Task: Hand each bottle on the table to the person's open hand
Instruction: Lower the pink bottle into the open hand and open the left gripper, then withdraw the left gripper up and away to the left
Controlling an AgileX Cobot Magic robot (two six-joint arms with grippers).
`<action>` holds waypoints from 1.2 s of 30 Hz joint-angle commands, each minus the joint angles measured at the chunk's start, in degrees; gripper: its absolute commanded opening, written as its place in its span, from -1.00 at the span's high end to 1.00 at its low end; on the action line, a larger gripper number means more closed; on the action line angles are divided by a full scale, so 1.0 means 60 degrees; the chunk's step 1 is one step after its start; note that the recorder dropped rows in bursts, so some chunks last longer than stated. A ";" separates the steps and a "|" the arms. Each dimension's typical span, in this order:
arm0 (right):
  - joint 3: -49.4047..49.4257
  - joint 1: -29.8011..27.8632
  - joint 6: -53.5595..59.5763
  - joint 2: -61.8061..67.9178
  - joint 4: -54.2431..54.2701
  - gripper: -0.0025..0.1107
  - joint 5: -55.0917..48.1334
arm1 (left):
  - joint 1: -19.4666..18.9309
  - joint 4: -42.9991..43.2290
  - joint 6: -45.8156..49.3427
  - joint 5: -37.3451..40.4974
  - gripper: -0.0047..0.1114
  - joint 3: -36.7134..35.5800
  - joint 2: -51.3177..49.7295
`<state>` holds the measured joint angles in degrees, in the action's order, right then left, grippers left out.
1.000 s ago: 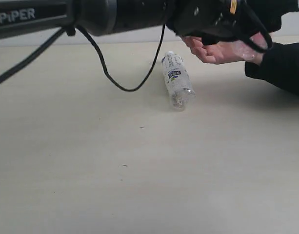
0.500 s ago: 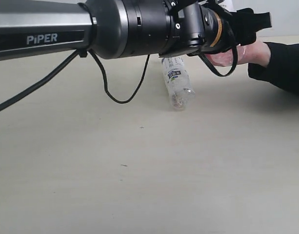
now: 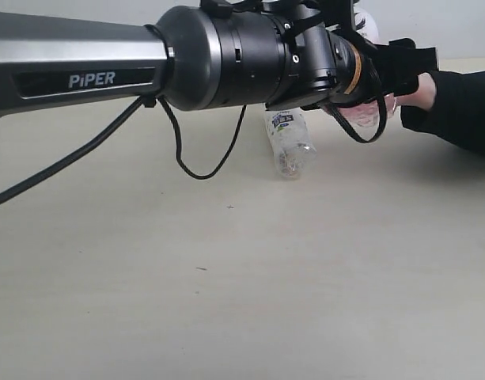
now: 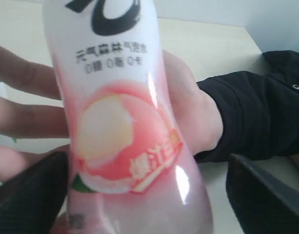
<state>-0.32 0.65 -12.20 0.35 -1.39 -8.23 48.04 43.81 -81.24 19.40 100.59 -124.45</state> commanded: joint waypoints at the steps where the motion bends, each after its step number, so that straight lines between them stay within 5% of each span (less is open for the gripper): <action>1: 0.0053 0.0014 0.0022 -0.0059 -0.0007 0.96 0.0105 | -0.0013 -0.0073 0.0221 -0.0024 -0.67 0.0006 0.0070; 19: 0.0053 0.0014 0.0022 -0.0059 -0.0007 0.96 0.0105 | 0.0004 -0.0644 0.1546 0.0445 -0.66 0.0006 0.1521; 30: 0.0053 0.0014 0.0022 -0.0059 -0.0007 0.96 0.0105 | 0.0004 -0.1558 0.3281 0.1961 -0.65 0.0006 0.2019; 33: 0.0053 0.0014 0.0022 -0.0059 -0.0007 0.96 0.0105 | 0.0004 -0.2519 0.4491 0.2172 -0.45 0.0006 0.2311; 36: 0.0053 0.0014 0.0022 -0.0059 -0.0007 0.96 0.0105 | 0.0004 -0.2781 0.4906 0.2883 0.07 0.0006 0.2682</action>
<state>-0.32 0.65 -12.20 0.35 -1.39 -8.23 48.04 29.25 -55.13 32.91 100.59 -110.84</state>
